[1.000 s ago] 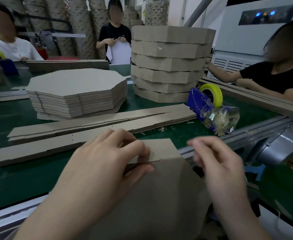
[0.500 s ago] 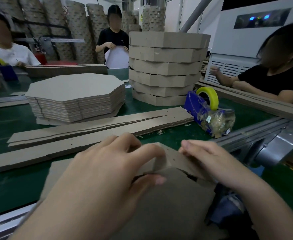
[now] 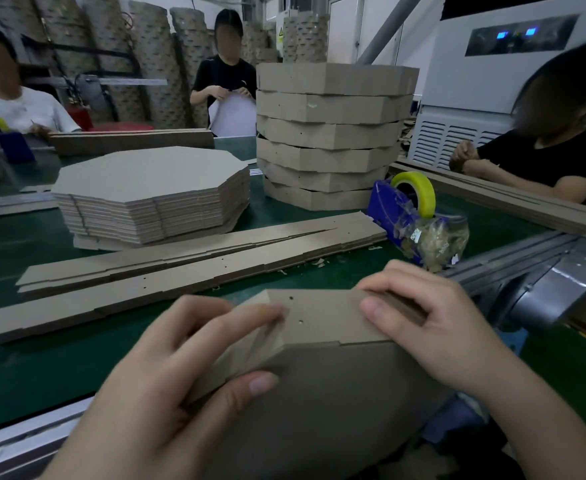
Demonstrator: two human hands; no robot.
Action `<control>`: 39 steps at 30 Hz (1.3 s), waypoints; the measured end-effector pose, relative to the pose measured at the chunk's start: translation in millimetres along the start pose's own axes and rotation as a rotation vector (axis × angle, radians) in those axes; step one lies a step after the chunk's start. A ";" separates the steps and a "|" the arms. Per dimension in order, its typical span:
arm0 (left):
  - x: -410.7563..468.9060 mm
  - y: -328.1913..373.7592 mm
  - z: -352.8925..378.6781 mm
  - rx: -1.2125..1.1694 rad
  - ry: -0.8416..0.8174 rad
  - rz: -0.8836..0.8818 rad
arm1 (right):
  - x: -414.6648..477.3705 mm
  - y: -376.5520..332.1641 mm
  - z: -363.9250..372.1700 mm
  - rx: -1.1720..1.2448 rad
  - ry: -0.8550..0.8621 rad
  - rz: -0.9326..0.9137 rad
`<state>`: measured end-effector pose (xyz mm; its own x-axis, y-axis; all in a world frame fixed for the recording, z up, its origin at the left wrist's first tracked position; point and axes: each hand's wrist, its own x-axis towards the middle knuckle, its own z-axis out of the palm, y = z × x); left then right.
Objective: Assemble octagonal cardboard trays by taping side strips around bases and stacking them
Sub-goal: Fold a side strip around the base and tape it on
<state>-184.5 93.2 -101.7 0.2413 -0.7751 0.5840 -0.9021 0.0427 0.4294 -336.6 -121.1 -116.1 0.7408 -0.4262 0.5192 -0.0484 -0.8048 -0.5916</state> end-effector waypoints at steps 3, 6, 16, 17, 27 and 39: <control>-0.2 -15.7 -2.7 0.081 -0.039 -0.036 | -0.5 -0.5 12.3 -0.021 -0.023 0.023; 7.9 -10.3 -4.9 0.184 -0.110 -0.011 | 1.7 -8.0 23.5 -0.030 -0.043 0.027; 28.9 -1.1 9.8 0.373 -0.162 0.052 | 20.1 7.9 17.2 0.338 -0.210 0.250; 29.8 -2.4 9.0 0.387 -0.169 0.061 | 19.5 10.6 19.2 0.376 -0.210 0.255; 39.8 -12.4 18.5 0.439 -0.170 0.072 | 35.8 35.0 10.1 0.261 0.006 0.297; 43.9 -18.2 20.7 0.401 -0.138 0.072 | 105.2 183.9 -103.7 0.089 0.263 1.004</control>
<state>-164.9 45.4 -98.1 0.1470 -0.8572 0.4936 -0.9891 -0.1273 0.0734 -337.1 -356.7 -106.3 0.2174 -0.9680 -0.1256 -0.5041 -0.0011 -0.8637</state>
